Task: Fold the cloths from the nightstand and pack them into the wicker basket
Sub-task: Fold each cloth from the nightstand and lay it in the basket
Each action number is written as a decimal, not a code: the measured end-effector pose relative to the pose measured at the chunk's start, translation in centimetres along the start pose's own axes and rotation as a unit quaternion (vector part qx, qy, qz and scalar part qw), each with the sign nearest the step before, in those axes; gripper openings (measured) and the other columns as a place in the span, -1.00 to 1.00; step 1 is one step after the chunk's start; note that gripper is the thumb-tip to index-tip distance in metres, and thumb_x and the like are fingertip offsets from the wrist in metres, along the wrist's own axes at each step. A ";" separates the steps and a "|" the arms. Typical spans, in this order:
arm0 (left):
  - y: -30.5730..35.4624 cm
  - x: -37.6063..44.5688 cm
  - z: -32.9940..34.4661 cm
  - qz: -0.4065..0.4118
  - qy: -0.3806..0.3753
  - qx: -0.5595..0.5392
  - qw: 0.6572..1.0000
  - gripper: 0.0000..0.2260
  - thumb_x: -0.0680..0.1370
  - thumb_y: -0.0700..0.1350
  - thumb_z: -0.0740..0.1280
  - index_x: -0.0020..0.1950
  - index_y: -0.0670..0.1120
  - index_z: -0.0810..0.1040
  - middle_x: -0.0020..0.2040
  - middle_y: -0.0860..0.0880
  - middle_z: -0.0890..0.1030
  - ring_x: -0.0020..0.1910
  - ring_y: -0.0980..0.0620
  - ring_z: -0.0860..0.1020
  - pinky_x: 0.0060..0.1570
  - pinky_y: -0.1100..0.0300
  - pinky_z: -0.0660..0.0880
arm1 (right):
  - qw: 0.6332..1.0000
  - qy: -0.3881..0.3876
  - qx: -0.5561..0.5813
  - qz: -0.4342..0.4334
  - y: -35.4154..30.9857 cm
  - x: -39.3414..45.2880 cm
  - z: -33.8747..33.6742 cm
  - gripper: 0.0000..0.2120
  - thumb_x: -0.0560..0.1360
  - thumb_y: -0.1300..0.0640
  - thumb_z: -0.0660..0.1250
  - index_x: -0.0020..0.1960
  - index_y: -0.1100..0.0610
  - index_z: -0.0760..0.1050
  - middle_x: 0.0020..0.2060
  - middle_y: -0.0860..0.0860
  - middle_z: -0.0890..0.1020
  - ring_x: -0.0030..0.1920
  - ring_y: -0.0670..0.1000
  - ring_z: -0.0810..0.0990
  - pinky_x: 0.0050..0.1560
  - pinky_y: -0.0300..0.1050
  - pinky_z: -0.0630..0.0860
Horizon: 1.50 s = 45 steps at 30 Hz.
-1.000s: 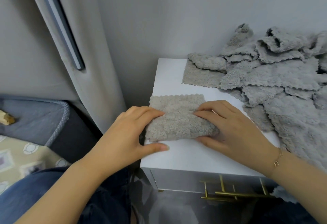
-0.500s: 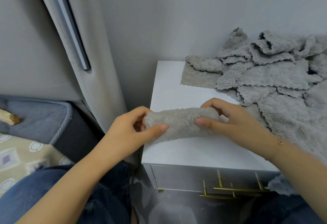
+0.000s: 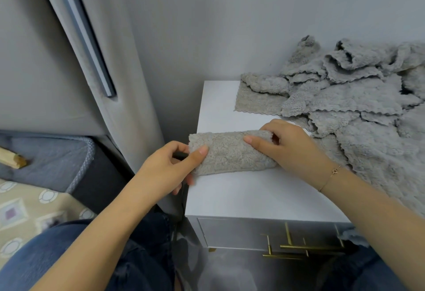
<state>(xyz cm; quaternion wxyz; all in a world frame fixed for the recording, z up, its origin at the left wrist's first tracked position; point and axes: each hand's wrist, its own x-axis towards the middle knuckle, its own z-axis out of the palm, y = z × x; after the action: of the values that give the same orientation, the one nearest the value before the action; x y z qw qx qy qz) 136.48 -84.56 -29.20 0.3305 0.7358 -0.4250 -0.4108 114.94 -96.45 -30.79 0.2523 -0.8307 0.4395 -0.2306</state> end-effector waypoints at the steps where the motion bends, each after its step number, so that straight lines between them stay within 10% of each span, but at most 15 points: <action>1: 0.1 -0.1 0.1 -0.001 -0.002 -0.010 1.000 -0.61 0.45 0.27 0.30 0.06 -0.01 0.52 -0.32 -0.01 0.69 -0.51 0.09 0.51 -0.51 0.34 0.40 | 1.000 -0.002 0.001 0.004 0.0 0.0 0.0 -0.47 0.41 -0.33 0.25 -0.31 0.16 0.38 -0.37 -0.03 0.35 -0.37 -0.08 0.31 -0.32 -0.19 0.24; 9: 1.1 -0.1 1.1 0.027 0.019 -0.203 0.979 -0.67 0.45 0.05 0.43 0.12 -0.10 0.56 -0.07 -0.04 0.72 -0.05 0.01 0.69 0.11 0.01 0.59 | 0.993 -0.090 0.072 0.017 0.0 0.0 -1.1 -0.69 0.54 -0.10 0.30 -0.11 0.15 0.59 -0.26 0.08 0.58 -0.34 -0.15 0.42 -0.31 -0.29 0.31; 13: 2.5 0.0 1.6 0.080 0.018 -0.217 0.973 -0.78 0.49 -0.09 0.43 0.10 -0.13 0.55 -0.08 -0.07 0.71 -0.04 -0.03 0.68 0.13 0.03 0.58 | 0.986 -0.110 0.125 0.021 -0.4 -0.8 -3.1 -0.74 0.52 -0.12 0.33 0.15 -0.05 0.56 0.04 -0.15 0.58 0.03 -0.22 0.53 0.03 -0.30 0.41; 16: 3.5 -0.3 1.9 0.132 -0.033 -0.212 0.968 -0.74 0.46 -0.13 0.43 0.10 -0.18 0.55 -0.05 -0.11 0.71 -0.06 -0.04 0.68 0.05 0.11 0.59 | 0.962 -0.179 0.202 0.028 -0.9 -1.8 -4.6 -0.36 0.38 -0.22 0.44 0.40 -0.26 0.28 0.27 -0.31 0.48 0.28 -0.32 0.43 0.27 -0.26 0.37; 22: 4.8 -1.1 3.6 0.181 -0.105 -0.223 0.952 -0.66 0.37 -0.11 0.41 0.08 -0.23 0.55 -0.06 -0.09 0.71 -0.09 0.02 0.65 -0.06 0.28 0.57 | 0.916 -0.271 0.285 0.082 -2.9 -4.2 -6.3 -0.51 0.39 0.02 0.37 0.29 -0.21 0.38 0.12 -0.16 0.64 0.09 -0.18 0.62 0.01 -0.31 0.57; 27: 5.6 -1.4 5.1 0.186 -0.132 -0.224 0.948 -0.68 0.38 -0.10 0.47 0.08 -0.18 0.58 0.01 -0.13 0.69 0.01 -0.03 0.64 0.08 0.20 0.57 | 0.931 -0.194 0.287 0.111 -2.6 -7.2 -8.6 -0.56 0.40 -0.02 0.37 0.26 -0.02 0.48 0.09 -0.02 0.68 0.06 0.02 0.68 0.09 -0.05 0.62; 33: 7.5 -3.8 9.1 0.196 -0.152 -0.244 0.938 -0.62 0.39 -0.07 0.45 0.18 -0.13 0.60 0.12 -0.14 0.65 0.15 -0.10 0.61 0.20 0.09 0.55 | 0.960 -0.032 0.251 0.120 -1.7 -14.1 -11.7 -0.63 0.42 -0.15 0.30 0.22 -0.20 0.48 0.01 -0.26 0.65 0.03 -0.21 0.64 -0.05 -0.27 0.57; 45: 12.0 -14.2 21.9 0.220 -0.318 -0.218 0.896 -0.79 0.55 -0.30 0.32 0.10 -0.05 0.61 0.03 0.06 0.70 0.06 0.12 0.64 0.10 0.23 0.57 | 0.841 0.272 0.358 0.299 0.5 -32.6 -16.2 -0.71 0.39 -0.08 0.21 0.09 -0.11 0.49 -0.12 -0.14 0.72 -0.12 -0.11 0.69 -0.16 -0.27 0.60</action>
<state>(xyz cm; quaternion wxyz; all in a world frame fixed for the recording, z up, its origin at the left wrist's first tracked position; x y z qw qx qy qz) 108.54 -79.88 -24.30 0.4115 0.3629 -0.5587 -0.6220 88.30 -72.66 -23.96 0.4594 -0.4141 0.6045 -0.5021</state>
